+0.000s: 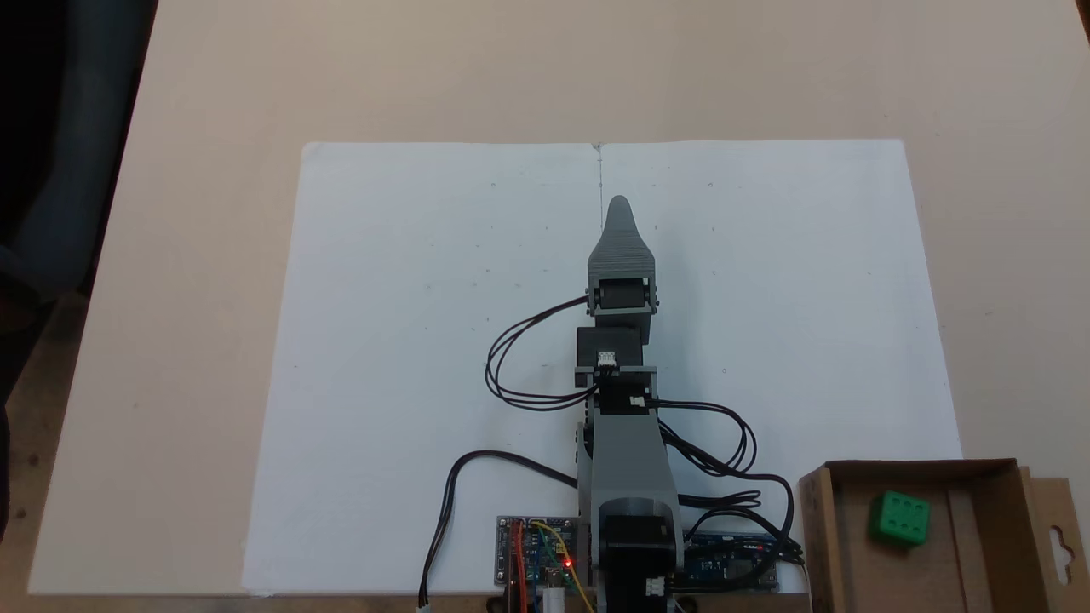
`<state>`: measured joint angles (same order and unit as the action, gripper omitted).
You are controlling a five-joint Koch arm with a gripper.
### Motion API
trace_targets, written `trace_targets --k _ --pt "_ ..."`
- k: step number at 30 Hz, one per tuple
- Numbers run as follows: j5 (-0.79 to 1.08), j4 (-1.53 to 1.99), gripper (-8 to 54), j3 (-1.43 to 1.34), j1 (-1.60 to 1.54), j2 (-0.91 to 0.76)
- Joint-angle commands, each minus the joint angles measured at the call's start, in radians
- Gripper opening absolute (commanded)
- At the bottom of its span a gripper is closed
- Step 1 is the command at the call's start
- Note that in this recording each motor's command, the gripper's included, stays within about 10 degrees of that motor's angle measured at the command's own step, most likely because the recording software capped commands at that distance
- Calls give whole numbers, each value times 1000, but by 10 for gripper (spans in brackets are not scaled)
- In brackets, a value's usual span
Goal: Grasp a green dice and put it in the bin.
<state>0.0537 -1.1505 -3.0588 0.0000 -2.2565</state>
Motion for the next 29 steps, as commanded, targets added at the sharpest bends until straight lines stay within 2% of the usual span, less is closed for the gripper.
trace_targets --k 1,15,29 --pt "-26 -171 442 -72 -11 -115" --pt "-31 -367 445 -72 21 -110" --pt "-28 -365 445 -72 20 -110"
